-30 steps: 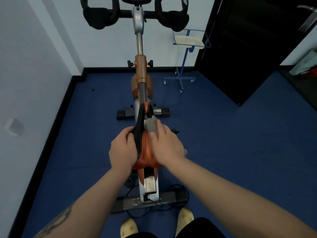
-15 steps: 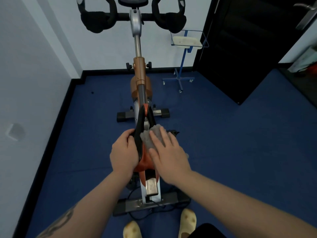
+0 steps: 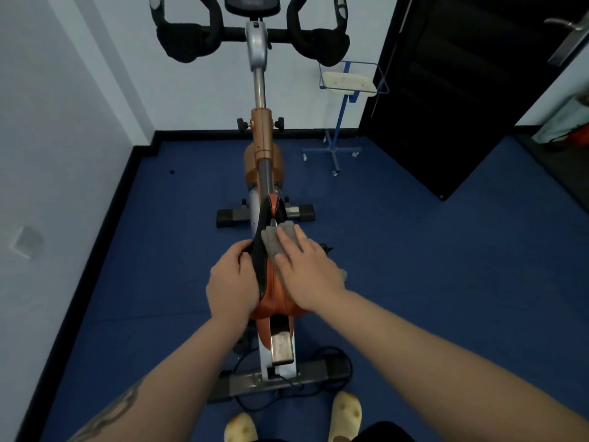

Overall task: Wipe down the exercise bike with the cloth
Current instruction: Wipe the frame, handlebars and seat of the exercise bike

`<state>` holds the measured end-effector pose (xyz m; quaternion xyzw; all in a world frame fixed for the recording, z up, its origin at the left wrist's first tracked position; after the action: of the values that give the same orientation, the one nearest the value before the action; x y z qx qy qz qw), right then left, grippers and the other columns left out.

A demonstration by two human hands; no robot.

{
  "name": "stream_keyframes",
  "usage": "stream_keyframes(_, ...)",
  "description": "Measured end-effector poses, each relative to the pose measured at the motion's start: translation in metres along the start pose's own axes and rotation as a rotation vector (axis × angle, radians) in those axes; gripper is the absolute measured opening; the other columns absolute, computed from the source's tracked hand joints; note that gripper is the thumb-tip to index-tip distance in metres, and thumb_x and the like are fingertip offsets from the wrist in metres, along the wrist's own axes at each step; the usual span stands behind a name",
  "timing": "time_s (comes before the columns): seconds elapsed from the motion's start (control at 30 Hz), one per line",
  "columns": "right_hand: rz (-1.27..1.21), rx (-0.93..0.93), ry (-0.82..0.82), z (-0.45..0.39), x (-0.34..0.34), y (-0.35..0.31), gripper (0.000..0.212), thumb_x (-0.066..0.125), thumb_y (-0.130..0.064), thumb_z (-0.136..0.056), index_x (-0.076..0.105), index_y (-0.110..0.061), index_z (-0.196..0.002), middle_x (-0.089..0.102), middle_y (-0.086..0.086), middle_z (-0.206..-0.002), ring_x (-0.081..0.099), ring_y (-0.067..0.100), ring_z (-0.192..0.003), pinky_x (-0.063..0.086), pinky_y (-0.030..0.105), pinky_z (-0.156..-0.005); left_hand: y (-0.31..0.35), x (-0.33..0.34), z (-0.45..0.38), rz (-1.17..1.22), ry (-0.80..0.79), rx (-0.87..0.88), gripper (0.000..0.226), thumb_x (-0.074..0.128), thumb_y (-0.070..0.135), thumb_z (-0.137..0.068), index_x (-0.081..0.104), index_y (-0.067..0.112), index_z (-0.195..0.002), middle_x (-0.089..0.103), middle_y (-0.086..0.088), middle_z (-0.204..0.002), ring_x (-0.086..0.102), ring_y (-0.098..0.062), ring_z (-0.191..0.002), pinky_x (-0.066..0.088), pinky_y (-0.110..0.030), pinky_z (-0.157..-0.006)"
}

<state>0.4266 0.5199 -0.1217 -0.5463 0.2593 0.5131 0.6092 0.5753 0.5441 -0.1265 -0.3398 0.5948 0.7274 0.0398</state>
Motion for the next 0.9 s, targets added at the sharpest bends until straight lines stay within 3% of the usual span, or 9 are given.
stream_keyframes(0.1, 0.133, -0.098, 0.102, 0.031, 0.009, -0.006, 0.057, 0.013, -0.050, -0.101, 0.005, -0.036, -0.155, -0.005, -0.002, -0.165, 0.000, 0.026, -0.150, 0.016, 0.050, -0.119, 0.001, -0.001, 0.001, 0.007, -0.003, 0.012, 0.031, 0.040, 0.022, -0.101, 0.064, 0.033, -0.117, 0.063, 0.018, -0.096, 0.057, -0.003, -0.086, 0.047, -0.032, -0.078)
stream_keyframes(0.2, 0.120, -0.172, 0.083, 0.033, 0.007, -0.001, 0.058, 0.011, -0.052, -0.099, 0.005, -0.037, -0.155, -0.005, -0.007, -0.164, -0.006, 0.020, -0.151, 0.014, 0.048, -0.120, 0.004, -0.002, -0.001, -0.015, 0.004, 0.037, 0.032, 0.040, 0.021, -0.100, 0.064, 0.031, -0.118, 0.063, 0.016, -0.098, 0.058, -0.007, -0.089, 0.047, -0.033, -0.078)
stream_keyframes(0.33, -0.005, -0.049, 0.001, 0.004, 0.000, 0.001, 0.054, 0.019, -0.047, -0.104, 0.004, -0.038, -0.155, -0.010, -0.009, -0.164, 0.001, 0.020, -0.151, 0.021, 0.047, -0.117, 0.001, -0.001, 0.000, -0.019, 0.003, 0.020, 0.032, 0.039, 0.021, -0.101, 0.064, 0.031, -0.118, 0.059, 0.021, -0.094, 0.055, 0.000, -0.083, 0.043, -0.027, -0.073)
stream_keyframes(0.47, 0.164, -0.149, 0.141, 0.044, 0.013, -0.006, 0.058, 0.012, -0.050, -0.100, 0.006, -0.035, -0.155, -0.002, -0.004, -0.165, -0.003, 0.025, -0.151, 0.012, 0.050, -0.120, 0.001, -0.002, 0.002, -0.007, 0.005, 0.017, 0.032, 0.040, 0.020, -0.101, 0.065, 0.031, -0.117, 0.057, 0.025, -0.090, 0.054, 0.004, -0.082, 0.040, -0.021, -0.068)
stream_keyframes(0.53, 0.143, -0.179, 0.130, 0.039, 0.010, -0.004, 0.058, 0.013, -0.051, -0.099, 0.007, -0.037, -0.155, -0.001, -0.006, -0.165, -0.004, 0.022, -0.151, 0.014, 0.050, -0.120, 0.002, -0.003, -0.001, -0.015, 0.018, 0.022, 0.031, 0.040, 0.021, -0.101, 0.065, 0.030, -0.117, 0.058, 0.023, -0.090, 0.053, 0.002, -0.081, 0.040, -0.024, -0.068)
stream_keyframes(0.63, 0.017, -0.081, 0.033, 0.006, 0.000, 0.001, 0.054, 0.019, -0.048, -0.104, 0.007, -0.038, -0.155, -0.007, -0.008, -0.164, 0.001, 0.021, -0.151, 0.021, 0.048, -0.118, 0.003, 0.000, -0.001, -0.044, 0.009, 0.025, 0.032, 0.040, 0.021, -0.101, 0.064, 0.029, -0.119, 0.060, 0.018, -0.095, 0.054, -0.002, -0.084, 0.040, -0.027, -0.069)
stream_keyframes(0.77, 0.104, -0.081, 0.082, 0.024, 0.012, -0.005, 0.056, 0.016, -0.050, -0.103, 0.002, -0.037, -0.155, -0.009, -0.005, -0.164, -0.003, 0.024, -0.151, 0.015, 0.052, -0.119, 0.000, -0.001, 0.001, -0.029, 0.008, 0.018, 0.032, 0.039, 0.021, -0.101, 0.064, 0.030, -0.118, 0.061, 0.020, -0.095, 0.052, 0.009, -0.080, 0.038, -0.017, -0.065)
stream_keyframes(0.9, 0.113, -0.132, 0.088, 0.022, 0.008, -0.002, 0.056, 0.016, -0.051, -0.102, 0.004, -0.038, -0.155, -0.008, -0.008, -0.164, -0.005, 0.022, -0.151, 0.015, 0.050, -0.119, 0.002, -0.002, -0.002, -0.020, 0.022, 0.024, 0.031, 0.041, 0.020, -0.100, 0.065, 0.030, -0.117, 0.064, 0.016, -0.098, 0.055, 0.002, -0.080, 0.041, -0.025, -0.068)
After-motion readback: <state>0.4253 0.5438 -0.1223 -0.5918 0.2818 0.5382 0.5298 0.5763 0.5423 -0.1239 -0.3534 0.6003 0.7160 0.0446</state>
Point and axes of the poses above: each hand's wrist, its own z-axis away from the middle knuckle, its own x-axis out of the palm, y = z × x, the point moved 8 cm from there along -z, towards the middle knuckle
